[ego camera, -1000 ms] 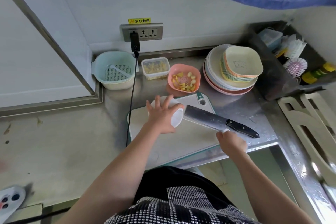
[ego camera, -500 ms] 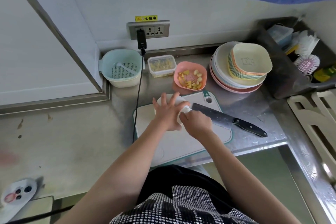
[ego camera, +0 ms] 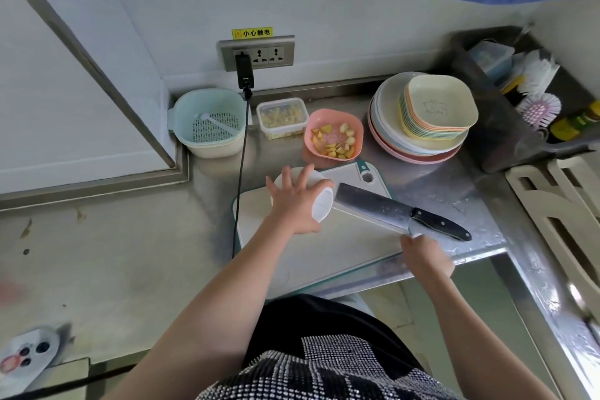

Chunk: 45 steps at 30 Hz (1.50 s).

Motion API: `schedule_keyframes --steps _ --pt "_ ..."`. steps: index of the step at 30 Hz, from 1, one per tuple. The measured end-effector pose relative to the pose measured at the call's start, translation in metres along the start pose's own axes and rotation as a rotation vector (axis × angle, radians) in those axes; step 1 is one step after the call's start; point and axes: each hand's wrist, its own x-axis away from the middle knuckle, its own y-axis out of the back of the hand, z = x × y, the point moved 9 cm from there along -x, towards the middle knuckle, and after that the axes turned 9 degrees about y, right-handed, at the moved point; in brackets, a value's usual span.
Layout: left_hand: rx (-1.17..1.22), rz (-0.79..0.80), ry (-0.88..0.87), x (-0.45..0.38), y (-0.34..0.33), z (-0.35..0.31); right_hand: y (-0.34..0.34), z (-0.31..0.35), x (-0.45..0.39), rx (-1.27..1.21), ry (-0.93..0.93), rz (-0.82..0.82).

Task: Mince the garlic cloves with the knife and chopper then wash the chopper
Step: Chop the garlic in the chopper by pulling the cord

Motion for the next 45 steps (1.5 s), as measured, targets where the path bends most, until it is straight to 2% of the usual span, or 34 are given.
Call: schedule_keyframes --steps 2,7,9,13,22,27,29,34,36,41,45 --pt "-0.003 -0.003 0.004 0.000 0.000 -0.001 0.000 0.037 0.004 -0.035 0.073 0.005" --pt "0.008 -0.003 0.011 -0.001 -0.001 0.000 0.008 0.171 0.034 0.027 0.507 -0.035" --pt "0.019 -0.010 0.013 -0.001 -0.001 0.001 0.007 0.186 0.036 0.060 0.545 -0.049" --pt "0.023 -0.004 0.027 0.000 0.000 0.001 -0.003 0.152 0.021 0.084 0.493 -0.074" --pt "0.011 -0.005 0.016 0.002 0.002 0.001 -0.008 0.014 -0.006 0.031 0.109 -0.070" --pt "0.004 -0.015 0.013 0.001 0.002 0.001 -0.008 0.006 -0.008 -0.031 0.030 -0.049" --pt "0.002 -0.021 0.015 0.001 0.002 0.002 -0.007 0.033 -0.005 -0.039 0.085 -0.031" --pt "0.002 -0.017 0.025 0.000 0.001 0.001 -0.004 0.148 0.026 0.034 0.497 -0.025" --pt "0.003 -0.016 0.019 0.001 0.002 0.001 -0.004 0.164 0.030 0.069 0.570 -0.044" --pt "0.005 -0.014 -0.014 0.005 -0.001 -0.009 -0.004 0.137 0.016 0.164 0.531 -0.126" --pt "0.022 -0.001 -0.019 0.006 -0.003 -0.011 -0.006 0.131 0.011 0.172 0.498 -0.102"
